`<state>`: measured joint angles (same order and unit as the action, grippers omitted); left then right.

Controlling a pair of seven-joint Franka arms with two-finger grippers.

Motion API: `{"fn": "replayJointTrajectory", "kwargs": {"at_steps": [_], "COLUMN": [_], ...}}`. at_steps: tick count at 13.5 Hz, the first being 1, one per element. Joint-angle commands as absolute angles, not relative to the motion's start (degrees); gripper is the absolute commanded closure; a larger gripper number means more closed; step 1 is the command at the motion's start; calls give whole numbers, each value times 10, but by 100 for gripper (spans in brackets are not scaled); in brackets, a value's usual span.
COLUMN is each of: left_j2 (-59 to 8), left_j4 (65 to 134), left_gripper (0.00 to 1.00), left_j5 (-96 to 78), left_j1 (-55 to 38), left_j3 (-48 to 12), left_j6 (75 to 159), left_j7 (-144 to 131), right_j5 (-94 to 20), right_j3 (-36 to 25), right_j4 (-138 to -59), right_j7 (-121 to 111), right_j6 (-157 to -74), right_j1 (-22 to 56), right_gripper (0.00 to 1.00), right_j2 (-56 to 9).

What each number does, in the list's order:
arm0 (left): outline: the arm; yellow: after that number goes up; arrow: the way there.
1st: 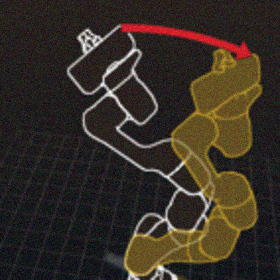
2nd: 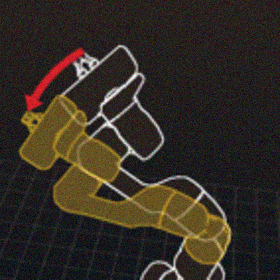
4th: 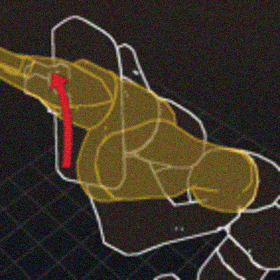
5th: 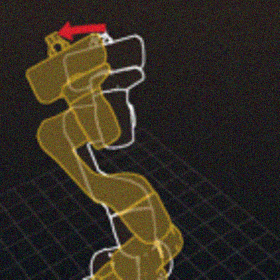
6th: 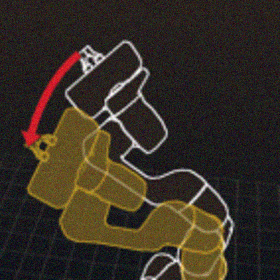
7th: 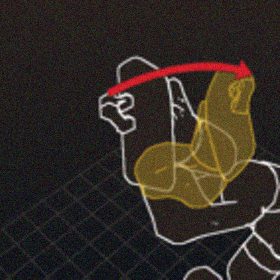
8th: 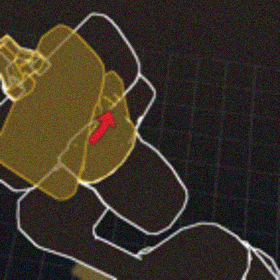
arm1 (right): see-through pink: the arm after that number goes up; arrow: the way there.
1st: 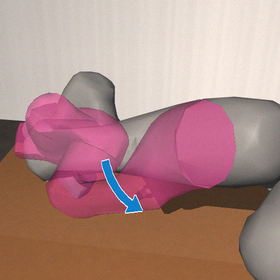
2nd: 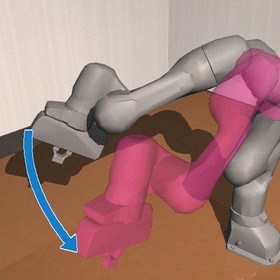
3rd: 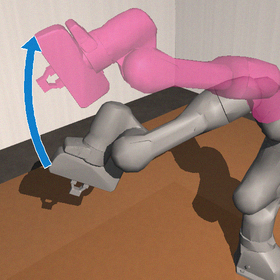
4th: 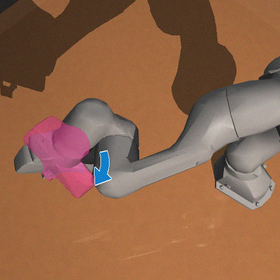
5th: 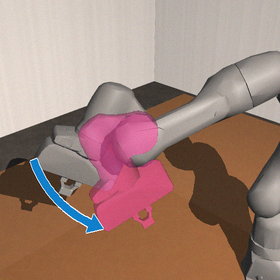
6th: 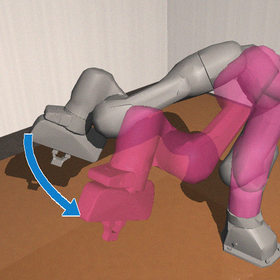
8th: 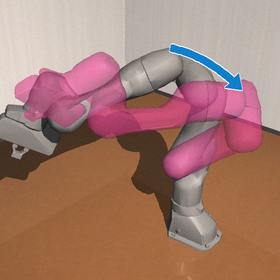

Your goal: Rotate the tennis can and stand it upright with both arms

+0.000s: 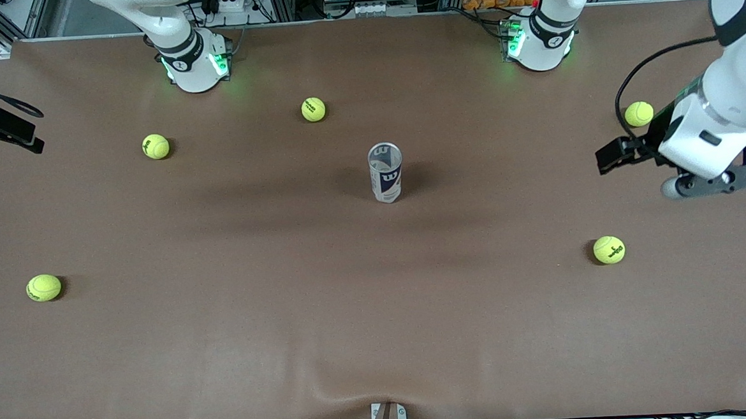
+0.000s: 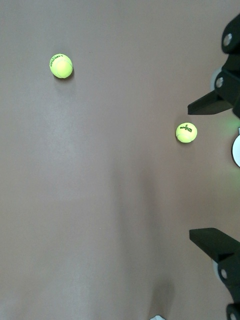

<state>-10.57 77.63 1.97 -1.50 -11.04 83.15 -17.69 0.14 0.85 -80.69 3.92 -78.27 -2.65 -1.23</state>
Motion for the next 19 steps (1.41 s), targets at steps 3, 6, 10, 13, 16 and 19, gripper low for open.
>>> {"fn": "replayJointTrajectory", "kwargs": {"at_steps": [3,6,10,13,16,19], "left_j2": [30,43,33,31,36,27], "left_j4": [935,960,942,931,904,907], "left_gripper": [0,0,0,0,0,0], "left_j5": [7,8,17,12,9,9], "left_j1": [-21,-21,-22,-23,-23,-25], "left_j3": [-82,-48,-22,0,3,20], "left_j6": [864,909,925,925,913,914], "left_j7": [-149,-86,-41,-8,-2,34], "right_j5": [3,2,2,3,4,5], "right_j3": [11,11,12,12,12,11], "right_j4": [-804,-804,-804,-804,-804,-804], "right_j7": [36,35,37,37,36,33], "right_j6": [-780,-780,-780,-785,-784,-782], "right_j1": [-31,-32,-28,-30,-31,-33], "right_gripper": [0,0,0,0,0,0], "right_j2": [-10,-10,-11,-11,-11,-10]}}
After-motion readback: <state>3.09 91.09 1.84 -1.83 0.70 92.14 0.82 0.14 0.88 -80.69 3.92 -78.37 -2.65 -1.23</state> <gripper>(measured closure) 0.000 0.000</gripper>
